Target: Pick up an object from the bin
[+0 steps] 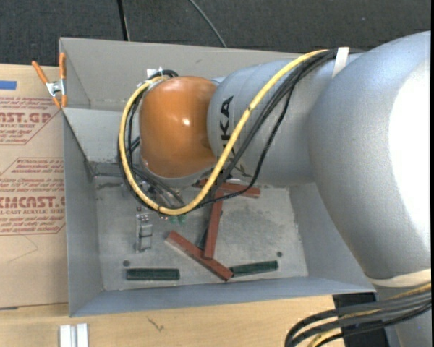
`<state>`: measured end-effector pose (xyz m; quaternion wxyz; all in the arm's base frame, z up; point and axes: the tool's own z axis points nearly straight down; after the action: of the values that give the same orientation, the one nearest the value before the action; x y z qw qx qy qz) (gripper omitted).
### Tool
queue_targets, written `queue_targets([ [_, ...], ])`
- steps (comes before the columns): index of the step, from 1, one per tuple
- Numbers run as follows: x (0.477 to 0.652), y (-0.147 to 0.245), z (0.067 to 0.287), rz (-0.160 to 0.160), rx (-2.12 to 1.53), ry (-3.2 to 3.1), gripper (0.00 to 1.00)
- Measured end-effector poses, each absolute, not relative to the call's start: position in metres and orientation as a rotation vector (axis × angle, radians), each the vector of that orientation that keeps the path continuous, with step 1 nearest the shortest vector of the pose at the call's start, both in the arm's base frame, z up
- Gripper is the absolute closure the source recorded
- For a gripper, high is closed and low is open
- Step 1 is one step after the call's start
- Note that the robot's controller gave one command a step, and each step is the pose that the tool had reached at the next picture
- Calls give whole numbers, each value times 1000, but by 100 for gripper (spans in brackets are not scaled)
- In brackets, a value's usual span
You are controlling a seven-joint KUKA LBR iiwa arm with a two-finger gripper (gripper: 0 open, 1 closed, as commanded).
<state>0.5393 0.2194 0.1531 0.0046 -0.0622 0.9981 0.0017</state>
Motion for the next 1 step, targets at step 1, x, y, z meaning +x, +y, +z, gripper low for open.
queue_targets([
  [1, 526, 199, 116, 1, -536, 3093, 0],
])
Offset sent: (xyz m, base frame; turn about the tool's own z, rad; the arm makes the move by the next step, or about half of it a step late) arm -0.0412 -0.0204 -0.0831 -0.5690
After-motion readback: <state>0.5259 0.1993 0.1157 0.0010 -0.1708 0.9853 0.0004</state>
